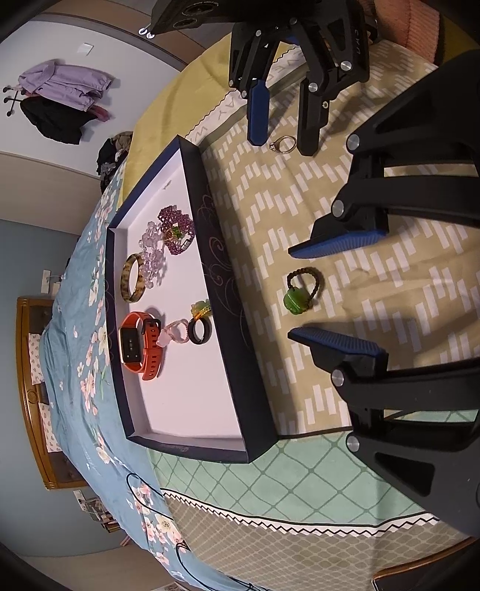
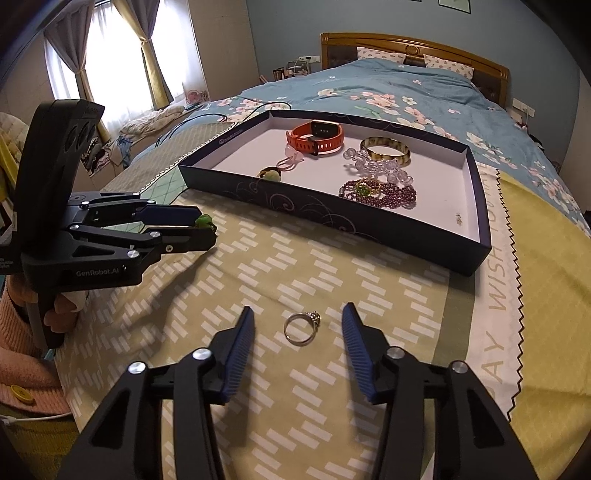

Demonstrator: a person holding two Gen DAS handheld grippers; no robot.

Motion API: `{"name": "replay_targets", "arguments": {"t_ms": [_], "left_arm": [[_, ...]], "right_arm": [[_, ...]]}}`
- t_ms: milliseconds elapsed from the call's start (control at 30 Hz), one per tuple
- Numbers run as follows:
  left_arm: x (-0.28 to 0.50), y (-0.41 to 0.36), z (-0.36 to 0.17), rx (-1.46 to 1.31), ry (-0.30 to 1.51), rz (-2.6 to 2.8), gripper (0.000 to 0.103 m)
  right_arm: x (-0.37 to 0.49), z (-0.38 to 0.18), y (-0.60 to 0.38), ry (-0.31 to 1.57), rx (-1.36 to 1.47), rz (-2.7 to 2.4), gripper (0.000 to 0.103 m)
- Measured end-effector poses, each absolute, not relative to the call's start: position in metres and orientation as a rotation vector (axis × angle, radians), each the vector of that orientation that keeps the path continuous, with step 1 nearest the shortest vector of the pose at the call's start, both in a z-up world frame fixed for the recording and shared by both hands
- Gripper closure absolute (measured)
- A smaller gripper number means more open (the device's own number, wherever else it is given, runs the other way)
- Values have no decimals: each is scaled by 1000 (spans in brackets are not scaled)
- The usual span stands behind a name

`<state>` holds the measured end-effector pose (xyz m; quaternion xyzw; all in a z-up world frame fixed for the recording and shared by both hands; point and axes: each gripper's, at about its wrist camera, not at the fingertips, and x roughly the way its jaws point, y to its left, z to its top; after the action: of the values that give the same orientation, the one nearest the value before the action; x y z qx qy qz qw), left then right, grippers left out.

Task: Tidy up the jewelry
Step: 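Grasp the green bead ring with the left tool while the right grasps the silver ring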

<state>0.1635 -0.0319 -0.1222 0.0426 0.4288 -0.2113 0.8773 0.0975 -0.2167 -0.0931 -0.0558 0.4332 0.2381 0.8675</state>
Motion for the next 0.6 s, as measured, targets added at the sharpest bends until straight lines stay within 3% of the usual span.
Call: {"name": "replay_targets", "arguments": {"t_ms": [333,467,600], "left_arm": [[167,-34,-123,87,895,-430,66],[167,-34,-123,89,894,-417,73],[167,-34,-123,92,893,-414,77]], "right_arm": [[97,-93,-221,907,-107,503,77],[97,-93,-220,907,-103,508,86],[98,-93,-221,907,-98,509,88]]}}
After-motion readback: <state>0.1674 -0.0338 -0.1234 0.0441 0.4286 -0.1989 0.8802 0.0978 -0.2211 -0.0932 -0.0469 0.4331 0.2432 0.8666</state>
